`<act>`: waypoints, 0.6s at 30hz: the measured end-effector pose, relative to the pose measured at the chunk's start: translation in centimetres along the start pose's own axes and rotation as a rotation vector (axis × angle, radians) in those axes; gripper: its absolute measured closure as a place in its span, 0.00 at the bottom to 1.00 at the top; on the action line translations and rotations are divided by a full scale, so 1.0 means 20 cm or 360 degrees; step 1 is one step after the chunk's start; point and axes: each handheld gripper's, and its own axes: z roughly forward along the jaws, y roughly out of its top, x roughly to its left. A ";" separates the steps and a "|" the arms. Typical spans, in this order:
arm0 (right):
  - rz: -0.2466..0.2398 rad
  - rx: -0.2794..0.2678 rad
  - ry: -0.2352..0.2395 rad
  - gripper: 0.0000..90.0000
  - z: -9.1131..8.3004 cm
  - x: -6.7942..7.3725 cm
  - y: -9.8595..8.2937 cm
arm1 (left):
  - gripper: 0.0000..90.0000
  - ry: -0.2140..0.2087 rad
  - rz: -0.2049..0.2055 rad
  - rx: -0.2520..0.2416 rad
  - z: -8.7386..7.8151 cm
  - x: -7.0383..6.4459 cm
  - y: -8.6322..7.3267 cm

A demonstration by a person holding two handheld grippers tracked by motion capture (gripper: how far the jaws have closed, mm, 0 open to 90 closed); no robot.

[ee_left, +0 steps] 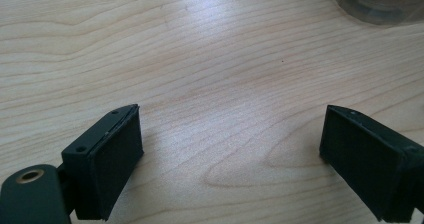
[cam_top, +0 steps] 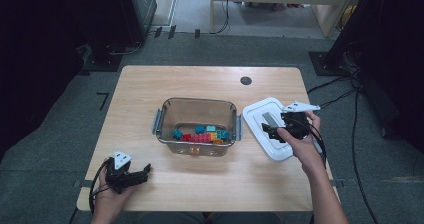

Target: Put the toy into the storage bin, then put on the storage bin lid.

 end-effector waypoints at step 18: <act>0.0063 0.0038 -0.0051 0.20 0.05 -0.11 -0.06 | 0.11 0.0001 -0.0003 -0.0002 0.00 0.00 0.00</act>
